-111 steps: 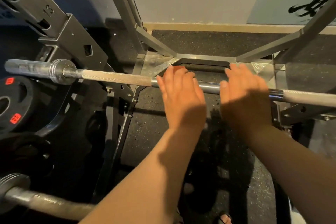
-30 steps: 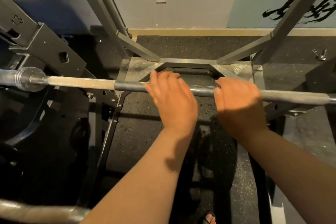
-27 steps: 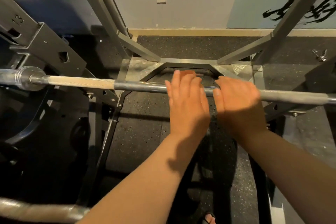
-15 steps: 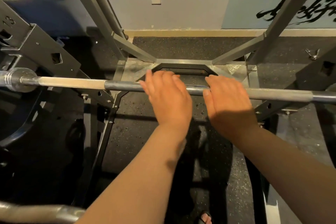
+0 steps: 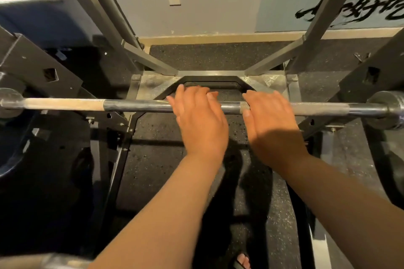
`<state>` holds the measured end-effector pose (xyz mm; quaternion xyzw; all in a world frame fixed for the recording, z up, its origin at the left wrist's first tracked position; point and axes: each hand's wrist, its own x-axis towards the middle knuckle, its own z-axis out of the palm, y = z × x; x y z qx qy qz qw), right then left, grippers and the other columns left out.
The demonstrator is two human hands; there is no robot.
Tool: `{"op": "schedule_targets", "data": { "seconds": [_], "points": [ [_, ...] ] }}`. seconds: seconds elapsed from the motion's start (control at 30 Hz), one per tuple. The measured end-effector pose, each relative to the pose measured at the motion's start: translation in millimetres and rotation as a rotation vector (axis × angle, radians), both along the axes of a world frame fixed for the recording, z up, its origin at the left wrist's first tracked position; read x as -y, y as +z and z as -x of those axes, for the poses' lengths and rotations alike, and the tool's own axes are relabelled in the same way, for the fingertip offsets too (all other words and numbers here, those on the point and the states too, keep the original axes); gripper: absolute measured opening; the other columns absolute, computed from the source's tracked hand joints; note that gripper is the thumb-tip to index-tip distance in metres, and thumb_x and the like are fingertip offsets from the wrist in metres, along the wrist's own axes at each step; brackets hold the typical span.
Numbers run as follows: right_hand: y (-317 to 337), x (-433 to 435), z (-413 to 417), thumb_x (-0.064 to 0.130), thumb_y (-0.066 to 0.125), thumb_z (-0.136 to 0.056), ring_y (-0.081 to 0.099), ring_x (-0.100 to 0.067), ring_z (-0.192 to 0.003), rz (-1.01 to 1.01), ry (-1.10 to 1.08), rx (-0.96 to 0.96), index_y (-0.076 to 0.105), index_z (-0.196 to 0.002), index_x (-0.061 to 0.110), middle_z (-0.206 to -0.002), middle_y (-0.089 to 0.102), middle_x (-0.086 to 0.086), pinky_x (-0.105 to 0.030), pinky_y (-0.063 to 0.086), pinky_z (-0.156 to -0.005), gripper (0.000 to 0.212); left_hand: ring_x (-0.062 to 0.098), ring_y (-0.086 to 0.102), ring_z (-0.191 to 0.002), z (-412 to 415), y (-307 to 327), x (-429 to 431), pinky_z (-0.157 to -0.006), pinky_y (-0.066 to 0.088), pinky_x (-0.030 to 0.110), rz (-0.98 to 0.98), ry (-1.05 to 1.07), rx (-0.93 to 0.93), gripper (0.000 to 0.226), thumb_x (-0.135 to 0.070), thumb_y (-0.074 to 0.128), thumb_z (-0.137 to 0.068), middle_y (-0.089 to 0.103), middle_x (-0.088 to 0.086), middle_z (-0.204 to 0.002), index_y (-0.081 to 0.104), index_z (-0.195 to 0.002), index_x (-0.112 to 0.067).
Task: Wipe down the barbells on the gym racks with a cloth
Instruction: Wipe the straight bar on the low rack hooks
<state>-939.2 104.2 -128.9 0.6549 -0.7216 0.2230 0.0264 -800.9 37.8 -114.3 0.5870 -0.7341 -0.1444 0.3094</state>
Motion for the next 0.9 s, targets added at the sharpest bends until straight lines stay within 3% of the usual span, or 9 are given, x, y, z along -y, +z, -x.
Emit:
{"op": "schedule_targets", "data": {
  "seconds": [0.1, 0.27, 0.43, 0.57, 0.63, 0.77, 0.83, 0.9],
  "points": [
    [2, 2, 2, 0.027, 0.034, -0.107, 0.054, -0.025, -0.125, -0.055, 0.040, -0.016, 0.056, -0.136, 0.010, -0.132, 0.061, -0.005, -0.043, 0.030, -0.118, 0.040, 0.031, 0.045, -0.135, 31, -3, -12, -0.126, 0.003, 0.050, 0.062, -0.096, 0.009, 0.036, -0.029, 0.039, -0.104, 0.065, 0.005, -0.113, 0.071, -0.106, -0.012],
    [3, -3, 7, 0.022, 0.039, -0.104, 0.049, -0.024, -0.134, -0.031, 0.054, 0.025, 0.053, -0.143, 0.008, -0.142, 0.057, -0.009, -0.040, 0.022, -0.125, 0.043, 0.025, 0.046, -0.136, -7, -1, -5, -0.127, 0.008, 0.046, 0.143, -0.392, 0.161, 0.028, -0.029, 0.048, -0.105, 0.061, 0.000, -0.127, 0.063, -0.124, -0.017],
    [4, -4, 0, 0.019, 0.043, -0.105, 0.050, -0.024, -0.131, -0.013, 0.039, 0.063, 0.054, -0.141, 0.007, -0.139, 0.059, -0.011, -0.044, 0.024, -0.125, 0.039, 0.023, 0.046, -0.135, -49, -3, 12, -0.128, 0.006, 0.044, 0.108, -0.097, 0.040, 0.028, -0.028, 0.041, -0.107, 0.061, -0.001, -0.124, 0.064, -0.116, -0.016],
    [0, -4, -1, 0.023, 0.041, -0.106, 0.047, -0.024, -0.135, -0.032, -0.007, 0.021, 0.052, -0.143, 0.009, -0.142, 0.057, -0.009, -0.042, 0.018, -0.126, 0.041, 0.029, 0.050, -0.127, -1, 5, 6, -0.126, 0.005, 0.048, 0.007, 0.136, -0.042, 0.037, -0.028, 0.034, -0.103, 0.064, 0.003, -0.107, 0.068, -0.100, -0.012],
    [-3, -3, 0, 0.024, 0.037, -0.108, 0.049, -0.027, -0.135, -0.034, -0.018, -0.065, 0.053, -0.143, 0.007, -0.142, 0.057, -0.011, -0.045, 0.020, -0.125, 0.042, 0.032, 0.052, -0.123, 22, 0, -4, -0.124, 0.010, 0.053, 0.064, 0.013, -0.030, 0.032, -0.025, 0.042, -0.101, 0.064, 0.006, -0.102, 0.069, -0.095, -0.011],
    [0, -5, -1, 0.016, 0.038, -0.109, 0.057, -0.037, -0.124, 0.047, 0.019, -0.119, 0.057, -0.134, -0.004, -0.131, 0.063, -0.021, -0.052, 0.034, -0.116, 0.038, 0.026, 0.047, -0.132, -1, -2, -9, -0.127, 0.004, 0.044, 0.112, -0.333, 0.024, 0.021, -0.025, 0.052, -0.103, 0.062, 0.001, -0.119, 0.068, -0.112, -0.016],
    [2, -6, -3, 0.012, 0.038, -0.109, 0.060, -0.041, -0.119, 0.046, 0.025, -0.173, 0.058, -0.131, -0.010, -0.125, 0.064, -0.027, -0.054, 0.041, -0.110, 0.037, 0.020, 0.050, -0.128, -29, 2, 2, -0.127, 0.006, 0.044, 0.125, -0.346, 0.077, 0.023, -0.027, 0.049, -0.104, 0.061, -0.003, -0.120, 0.067, -0.115, -0.018],
    [3, -3, -4, 0.014, 0.036, -0.110, 0.061, -0.038, -0.117, 0.009, 0.023, -0.193, 0.059, -0.132, -0.009, -0.124, 0.065, -0.026, -0.051, 0.042, -0.109, 0.039, 0.016, 0.054, -0.116, -59, 3, 19, -0.127, 0.009, 0.047, 0.119, -0.231, 0.066, 0.023, -0.027, 0.046, -0.105, 0.061, -0.005, -0.110, 0.068, -0.109, -0.019]
  ]
}}
